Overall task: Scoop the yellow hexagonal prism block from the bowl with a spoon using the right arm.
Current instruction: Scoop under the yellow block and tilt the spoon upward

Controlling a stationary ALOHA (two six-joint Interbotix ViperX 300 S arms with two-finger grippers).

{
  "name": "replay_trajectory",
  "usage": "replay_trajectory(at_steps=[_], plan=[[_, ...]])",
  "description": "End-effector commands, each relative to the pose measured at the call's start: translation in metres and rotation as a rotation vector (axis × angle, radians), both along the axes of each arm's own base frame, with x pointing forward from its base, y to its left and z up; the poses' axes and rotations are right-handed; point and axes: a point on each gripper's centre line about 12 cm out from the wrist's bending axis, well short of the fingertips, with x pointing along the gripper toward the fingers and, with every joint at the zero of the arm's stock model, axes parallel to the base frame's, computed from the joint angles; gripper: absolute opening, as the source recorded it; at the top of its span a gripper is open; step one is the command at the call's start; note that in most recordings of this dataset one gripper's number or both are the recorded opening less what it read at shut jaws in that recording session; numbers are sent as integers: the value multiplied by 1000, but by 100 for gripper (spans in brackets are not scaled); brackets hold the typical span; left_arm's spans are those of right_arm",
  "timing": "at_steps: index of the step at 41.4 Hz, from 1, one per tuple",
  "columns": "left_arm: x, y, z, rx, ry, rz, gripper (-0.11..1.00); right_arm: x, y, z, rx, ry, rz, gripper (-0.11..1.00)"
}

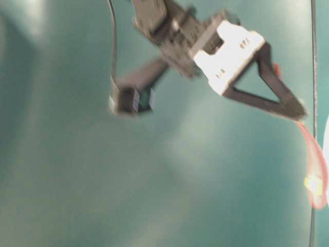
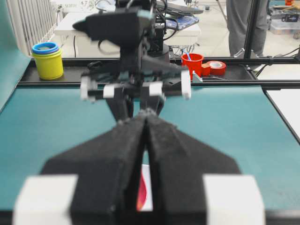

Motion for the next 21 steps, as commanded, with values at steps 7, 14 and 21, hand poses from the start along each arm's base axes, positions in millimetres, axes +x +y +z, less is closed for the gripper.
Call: replay_trajectory(at_steps=[7,14,21], plan=[[2,0,6,0,-18,-2,0,-17,0,36,0,-130,-13,22],[2,0,6,0,-18,-2,0,-18,0,50,-3,-147,-9,22],[2,0,6,0,-20,-2,0,-16,-1,59,-3,-122,-3,22]])
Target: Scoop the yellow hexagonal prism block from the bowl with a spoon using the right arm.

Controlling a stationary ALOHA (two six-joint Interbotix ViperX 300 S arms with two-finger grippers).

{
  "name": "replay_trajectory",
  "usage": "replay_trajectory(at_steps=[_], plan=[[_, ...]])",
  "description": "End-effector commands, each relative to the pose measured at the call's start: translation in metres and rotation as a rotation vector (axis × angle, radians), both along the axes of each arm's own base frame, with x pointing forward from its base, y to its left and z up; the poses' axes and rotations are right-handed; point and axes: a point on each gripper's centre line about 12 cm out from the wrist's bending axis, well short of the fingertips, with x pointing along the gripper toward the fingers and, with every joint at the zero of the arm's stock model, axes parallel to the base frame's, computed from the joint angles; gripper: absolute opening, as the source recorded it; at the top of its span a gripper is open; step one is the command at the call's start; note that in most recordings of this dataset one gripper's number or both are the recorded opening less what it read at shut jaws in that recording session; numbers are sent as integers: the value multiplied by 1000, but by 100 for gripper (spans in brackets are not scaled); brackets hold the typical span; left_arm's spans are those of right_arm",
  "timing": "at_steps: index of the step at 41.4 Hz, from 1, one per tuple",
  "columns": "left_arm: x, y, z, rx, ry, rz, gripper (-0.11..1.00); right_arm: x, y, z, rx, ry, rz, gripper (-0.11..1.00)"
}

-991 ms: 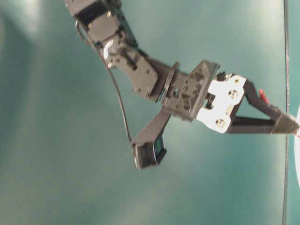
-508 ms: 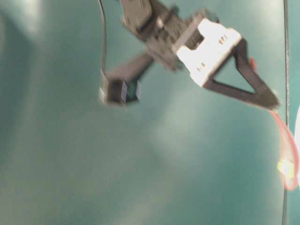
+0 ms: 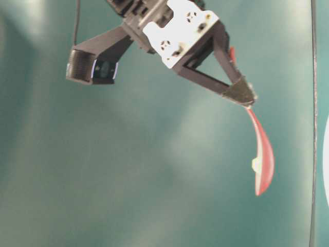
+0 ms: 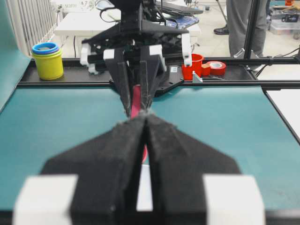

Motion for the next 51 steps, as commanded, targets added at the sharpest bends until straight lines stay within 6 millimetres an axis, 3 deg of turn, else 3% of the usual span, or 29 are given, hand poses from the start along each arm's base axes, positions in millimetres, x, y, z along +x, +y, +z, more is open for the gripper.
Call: replay_trajectory(at_steps=[1,13,51], plan=[[2,0,7,1,-23,-2,0,3,-2,22,-9,-40,2,22],[3,0,4,-6,-12,-3,0,7,-3,34,-25,-61,10,22],[3,0,2,4,-3,-2,0,7,-3,33,-28,-62,9,22]])
